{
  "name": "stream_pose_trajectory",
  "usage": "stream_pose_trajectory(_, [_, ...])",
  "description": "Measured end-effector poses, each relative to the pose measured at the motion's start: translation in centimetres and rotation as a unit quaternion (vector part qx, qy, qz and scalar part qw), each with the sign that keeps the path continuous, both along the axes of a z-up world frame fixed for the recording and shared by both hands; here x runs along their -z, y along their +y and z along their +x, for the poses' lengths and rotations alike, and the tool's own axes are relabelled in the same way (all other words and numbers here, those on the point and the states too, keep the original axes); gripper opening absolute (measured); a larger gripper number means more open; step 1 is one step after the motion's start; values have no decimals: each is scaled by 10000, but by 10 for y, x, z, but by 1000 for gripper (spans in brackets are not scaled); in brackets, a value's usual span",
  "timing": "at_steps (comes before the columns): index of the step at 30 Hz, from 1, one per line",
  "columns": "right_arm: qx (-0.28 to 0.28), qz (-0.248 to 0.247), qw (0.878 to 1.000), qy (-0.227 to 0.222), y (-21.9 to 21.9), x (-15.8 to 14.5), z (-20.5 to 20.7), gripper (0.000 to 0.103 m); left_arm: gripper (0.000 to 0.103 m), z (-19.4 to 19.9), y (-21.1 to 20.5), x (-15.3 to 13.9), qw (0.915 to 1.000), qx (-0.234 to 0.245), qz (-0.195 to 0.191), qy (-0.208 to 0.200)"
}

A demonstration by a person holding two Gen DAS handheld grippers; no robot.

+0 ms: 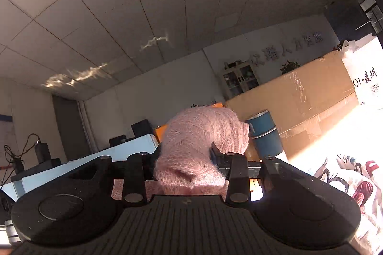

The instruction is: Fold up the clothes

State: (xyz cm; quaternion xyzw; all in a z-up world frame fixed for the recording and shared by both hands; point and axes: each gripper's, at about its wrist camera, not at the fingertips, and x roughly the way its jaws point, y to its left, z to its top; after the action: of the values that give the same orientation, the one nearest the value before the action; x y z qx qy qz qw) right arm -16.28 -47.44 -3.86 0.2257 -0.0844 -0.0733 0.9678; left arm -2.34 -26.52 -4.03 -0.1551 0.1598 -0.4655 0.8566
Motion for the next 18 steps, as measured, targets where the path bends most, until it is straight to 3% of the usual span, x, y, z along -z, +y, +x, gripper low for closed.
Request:
stream_pose_trajectory(3, [220, 491, 9985, -14, -32, 30, 9, 33, 63, 9, -27, 12, 9998, 6, 204, -8])
stream_pose_trajectory(9, [797, 1033, 9909, 343, -69, 54, 21, 33, 64, 31, -74, 40, 9987, -59, 501, 60])
stream_pose_trajectory(14, [1197, 1214, 9797, 1057, -84, 70, 39, 35, 67, 44, -83, 62, 9962, -469, 715, 169])
stream_pose_trajectory(16, [1358, 1119, 9741, 1420, -84, 76, 49, 40, 83, 48, -80, 67, 9944, -716, 754, 198])
stream_pose_trajectory(18, [1513, 1003, 9686, 1701, -83, 81, 58, 47, 93, 52, -77, 70, 9937, -841, 688, 283])
